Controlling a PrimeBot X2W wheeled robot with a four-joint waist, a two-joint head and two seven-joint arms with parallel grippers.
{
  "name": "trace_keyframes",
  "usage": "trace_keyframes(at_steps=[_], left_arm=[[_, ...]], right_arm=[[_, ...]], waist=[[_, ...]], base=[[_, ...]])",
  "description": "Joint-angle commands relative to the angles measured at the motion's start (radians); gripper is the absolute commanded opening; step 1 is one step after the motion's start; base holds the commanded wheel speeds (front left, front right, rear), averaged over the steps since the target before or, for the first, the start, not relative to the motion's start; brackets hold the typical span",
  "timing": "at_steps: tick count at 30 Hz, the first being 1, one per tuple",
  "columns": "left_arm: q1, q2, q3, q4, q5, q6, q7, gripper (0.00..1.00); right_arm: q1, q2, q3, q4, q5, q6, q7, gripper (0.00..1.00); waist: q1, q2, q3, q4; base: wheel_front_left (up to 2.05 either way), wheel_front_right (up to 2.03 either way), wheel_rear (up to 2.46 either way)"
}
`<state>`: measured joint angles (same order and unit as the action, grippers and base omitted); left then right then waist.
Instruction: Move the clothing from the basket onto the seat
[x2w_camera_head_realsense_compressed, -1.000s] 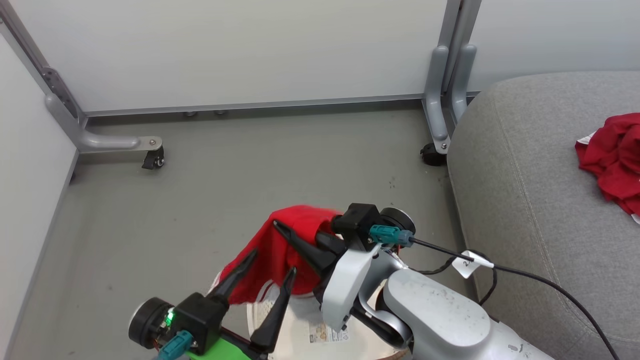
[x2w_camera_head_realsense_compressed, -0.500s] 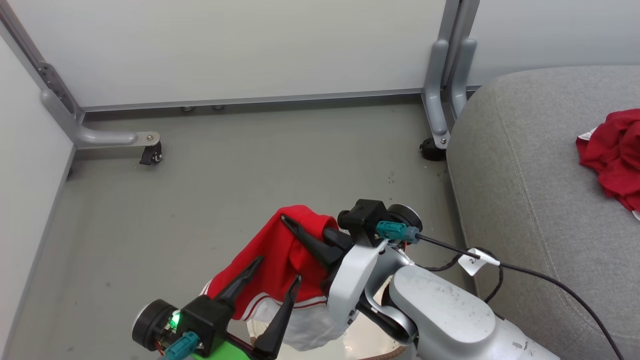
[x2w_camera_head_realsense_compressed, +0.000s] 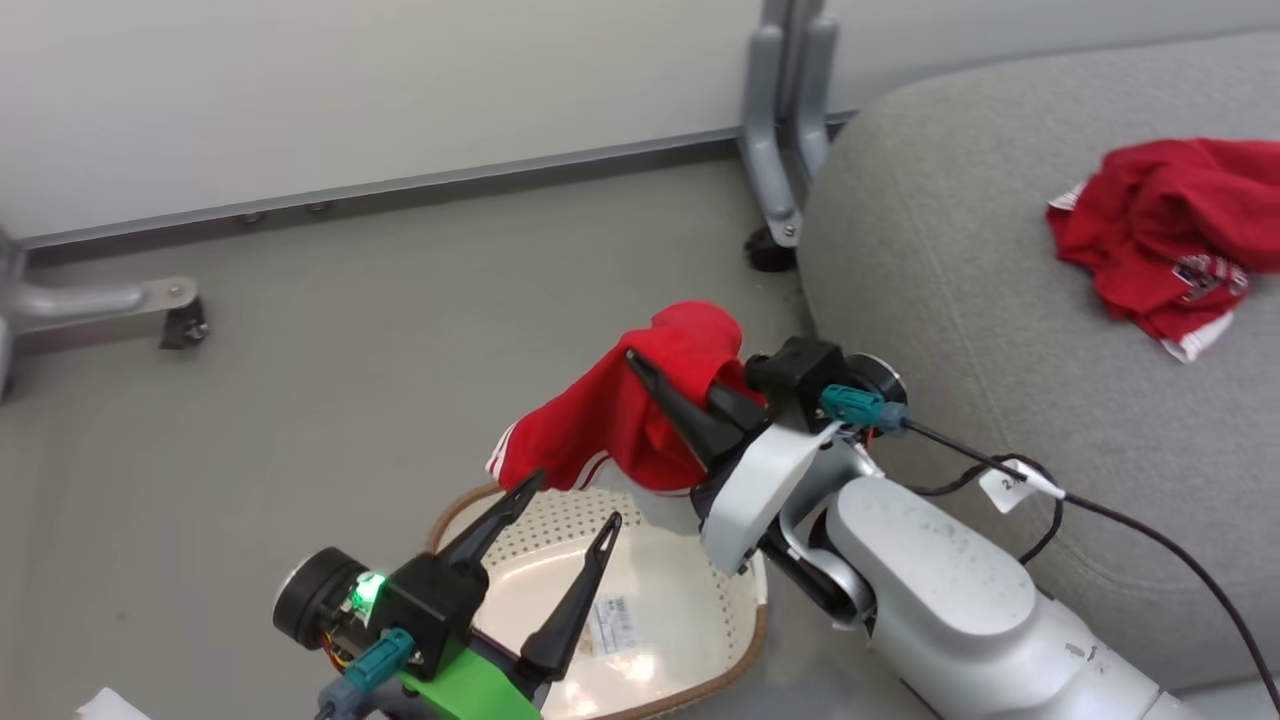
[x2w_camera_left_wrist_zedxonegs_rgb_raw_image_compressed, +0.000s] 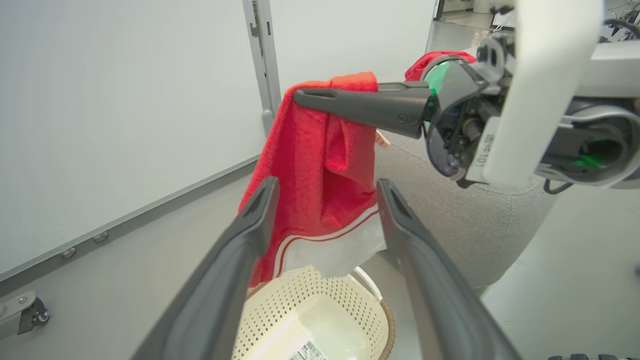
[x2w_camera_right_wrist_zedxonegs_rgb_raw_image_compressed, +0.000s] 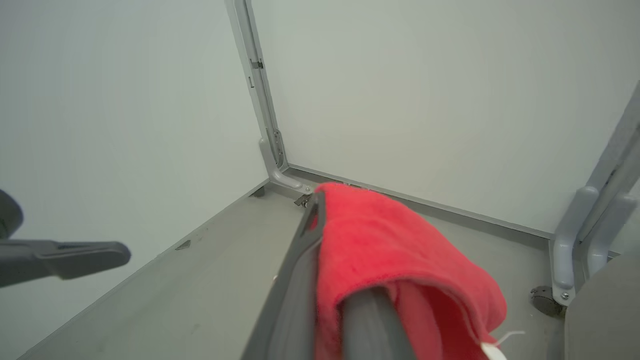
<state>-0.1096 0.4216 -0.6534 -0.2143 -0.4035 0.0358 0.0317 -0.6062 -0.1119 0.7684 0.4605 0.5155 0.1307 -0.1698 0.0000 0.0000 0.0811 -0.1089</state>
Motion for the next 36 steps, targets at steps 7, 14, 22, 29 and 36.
trace_keyframes(at_steps=[7,14,22,29,36], left_arm=[[-0.057,0.012,-0.002,0.003,0.013,-0.016,0.017,1.00],[-0.090,0.010,-0.015,-0.002,0.021,-0.023,0.038,1.00],[-0.135,-0.007,-0.025,-0.011,0.037,-0.022,0.052,1.00],[-0.210,-0.011,-0.032,-0.036,0.062,-0.043,0.067,1.00],[-0.305,-0.009,-0.026,-0.057,0.091,-0.066,0.065,1.00]], right_arm=[[-0.012,-0.011,-0.066,0.014,-0.010,0.000,-0.035,0.00],[0.014,-0.029,-0.139,0.020,-0.011,0.000,-0.057,0.00],[0.013,-0.068,-0.276,0.009,-0.019,0.000,-0.075,0.00],[-0.118,-0.151,-0.441,0.004,-0.054,0.000,-0.081,0.00],[-0.301,-0.280,-0.617,0.024,-0.096,0.000,-0.085,0.00]], waist=[[0.0000,0.0000,0.090,-0.239],[0.0000,0.0000,0.128,-0.335],[0.0000,0.0000,0.181,-0.363],[0.0000,0.0000,0.274,-0.331],[0.0000,0.0000,0.381,-0.256]], base=[[0.00,0.00,0.00],[0.00,0.00,0.00],[0.00,0.00,0.00],[0.00,0.00,0.00],[0.00,0.00,0.00]])
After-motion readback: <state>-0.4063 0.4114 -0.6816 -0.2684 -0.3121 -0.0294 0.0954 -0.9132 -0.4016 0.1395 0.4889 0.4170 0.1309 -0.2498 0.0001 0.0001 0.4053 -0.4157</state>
